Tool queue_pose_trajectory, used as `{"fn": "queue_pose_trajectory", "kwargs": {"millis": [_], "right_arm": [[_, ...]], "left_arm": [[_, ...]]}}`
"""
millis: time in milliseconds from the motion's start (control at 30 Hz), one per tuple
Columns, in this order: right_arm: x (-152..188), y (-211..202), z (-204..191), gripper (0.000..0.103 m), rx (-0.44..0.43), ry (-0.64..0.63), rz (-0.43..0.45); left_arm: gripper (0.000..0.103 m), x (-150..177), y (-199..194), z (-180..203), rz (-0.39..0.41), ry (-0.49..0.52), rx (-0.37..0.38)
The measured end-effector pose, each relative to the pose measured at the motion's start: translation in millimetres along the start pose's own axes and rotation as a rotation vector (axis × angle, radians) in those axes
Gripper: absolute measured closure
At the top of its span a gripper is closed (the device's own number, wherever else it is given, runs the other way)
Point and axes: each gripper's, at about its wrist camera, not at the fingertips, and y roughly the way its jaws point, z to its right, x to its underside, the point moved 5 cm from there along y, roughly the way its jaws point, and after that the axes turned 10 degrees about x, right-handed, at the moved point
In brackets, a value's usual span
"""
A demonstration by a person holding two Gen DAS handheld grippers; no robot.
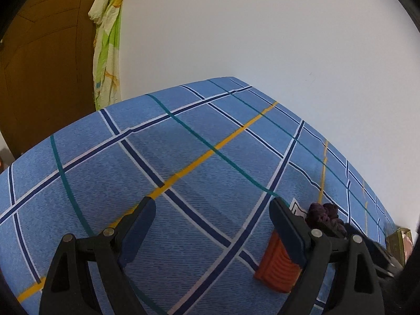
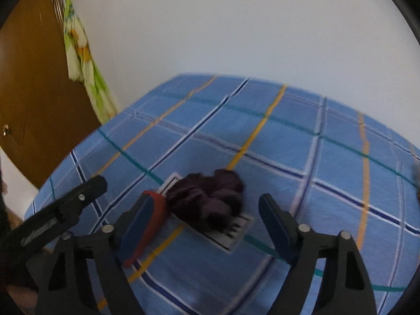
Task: Organize soft objects
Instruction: 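Grasp the dark purple scrunchie with the right tool and lift it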
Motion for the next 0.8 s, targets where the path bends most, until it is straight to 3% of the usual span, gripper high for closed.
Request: {"fn": "queue_pose_trajectory", "kwargs": {"millis": [100,200,267,600,800], "right_arm": [[-1,9,4,0.031,-0.017,0.035,-0.032],[-1,9,5,0.052,-0.015,0.017,-0.026],[0,8,6,0.06,-0.014,0.003,-0.025],[10,-13,48,0.063,0.054,0.031,0.022],[16,-29,67,0.063,0.087,0.027,0.06]], "left_arm": [[0.013,0,0,-3,-0.001,-0.015,0.004],[0.013,1,1,-3,-0.007,-0.02,0.012],[0.013,1,2,-2,-0.013,-0.022,0.027],[0.013,7,5,13,-0.051,0.027,0.116],[0.013,31,3,60,-0.145,0.263,0.183]]}}
